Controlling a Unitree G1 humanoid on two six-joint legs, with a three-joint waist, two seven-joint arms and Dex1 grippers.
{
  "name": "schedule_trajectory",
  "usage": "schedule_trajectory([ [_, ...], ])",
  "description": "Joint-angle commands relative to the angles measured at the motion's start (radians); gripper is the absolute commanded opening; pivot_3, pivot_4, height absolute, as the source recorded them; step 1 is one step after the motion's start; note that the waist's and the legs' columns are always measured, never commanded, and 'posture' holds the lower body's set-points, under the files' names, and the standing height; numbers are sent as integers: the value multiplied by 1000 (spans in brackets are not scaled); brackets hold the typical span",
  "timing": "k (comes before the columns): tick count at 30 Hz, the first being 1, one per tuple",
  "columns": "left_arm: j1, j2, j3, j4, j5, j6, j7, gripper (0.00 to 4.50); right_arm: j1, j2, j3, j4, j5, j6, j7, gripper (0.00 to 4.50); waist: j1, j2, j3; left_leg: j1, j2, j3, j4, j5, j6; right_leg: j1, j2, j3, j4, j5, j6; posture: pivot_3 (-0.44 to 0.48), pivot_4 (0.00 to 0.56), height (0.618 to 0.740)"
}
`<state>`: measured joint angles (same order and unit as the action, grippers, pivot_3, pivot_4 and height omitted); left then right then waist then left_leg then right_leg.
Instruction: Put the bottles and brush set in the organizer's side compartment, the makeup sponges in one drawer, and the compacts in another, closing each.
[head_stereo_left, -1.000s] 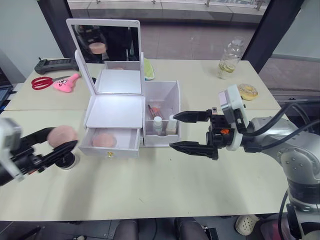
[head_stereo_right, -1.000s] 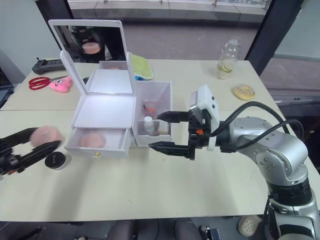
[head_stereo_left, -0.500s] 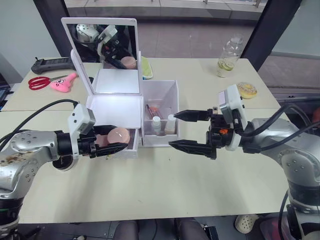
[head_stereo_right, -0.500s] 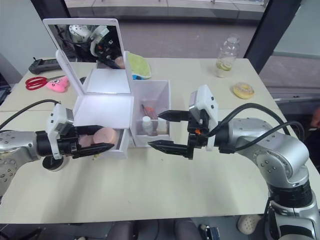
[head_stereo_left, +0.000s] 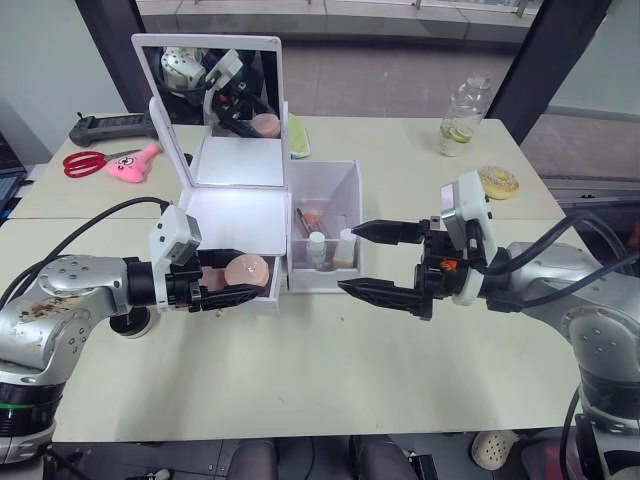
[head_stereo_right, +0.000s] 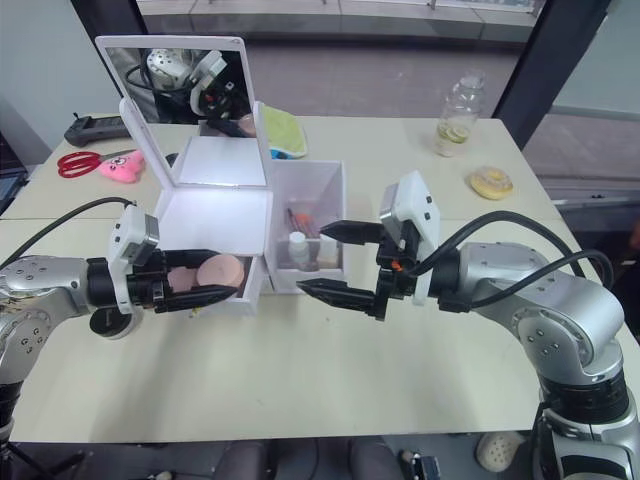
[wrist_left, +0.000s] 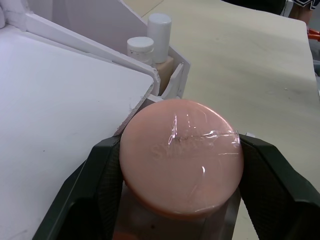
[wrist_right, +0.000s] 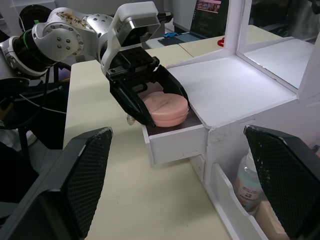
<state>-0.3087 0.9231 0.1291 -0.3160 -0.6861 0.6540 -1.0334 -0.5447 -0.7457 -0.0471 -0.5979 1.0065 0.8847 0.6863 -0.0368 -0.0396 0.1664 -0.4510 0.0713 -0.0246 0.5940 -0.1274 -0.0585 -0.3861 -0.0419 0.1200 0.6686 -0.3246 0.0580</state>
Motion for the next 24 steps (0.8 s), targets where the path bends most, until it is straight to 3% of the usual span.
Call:
schedule_trajectory([
  [1, -24, -2, 33, -19, -1, -4, 20, 4454, -4, -4, -29, -25, 22, -6, -1, 4500, 3, 0, 0, 0, 0, 0, 1, 0, 0, 0, 0, 0, 1, 0, 0, 0, 150, 740],
  [8, -26, 11, 98, -48, -47, 32, 33, 4482, -5, -1, -27, -20, 21, -8, 3, 4500, 1, 0, 0, 0, 0, 0, 3, 0, 0, 0, 0, 0, 4, 0, 0, 0, 150, 740],
  [15, 14, 56, 237, -111, -140, 109, 48, 4482, -3, 0, -27, -17, 18, -10, 4, 4500, -5, 0, 0, 0, 0, 0, 3, 0, 0, 0, 0, 0, 5, -1, 1, 0, 150, 740],
  [21, 192, 128, 410, -116, -179, 169, -35, 4482, 0, 4, -21, -16, 10, -14, 7, 4500, -10, 0, 0, 0, 0, 0, 3, 0, 0, -1, 0, 0, 6, -1, 0, 0, 150, 740],
  [24, 296, 159, 483, -115, -177, 170, -105, 3890, 2, 3, -20, -15, 4, -14, 9, 4500, -9, 1, 1, 0, 0, 0, 2, 0, 0, -2, 0, 0, 6, -1, 0, 0, 150, 740],
])
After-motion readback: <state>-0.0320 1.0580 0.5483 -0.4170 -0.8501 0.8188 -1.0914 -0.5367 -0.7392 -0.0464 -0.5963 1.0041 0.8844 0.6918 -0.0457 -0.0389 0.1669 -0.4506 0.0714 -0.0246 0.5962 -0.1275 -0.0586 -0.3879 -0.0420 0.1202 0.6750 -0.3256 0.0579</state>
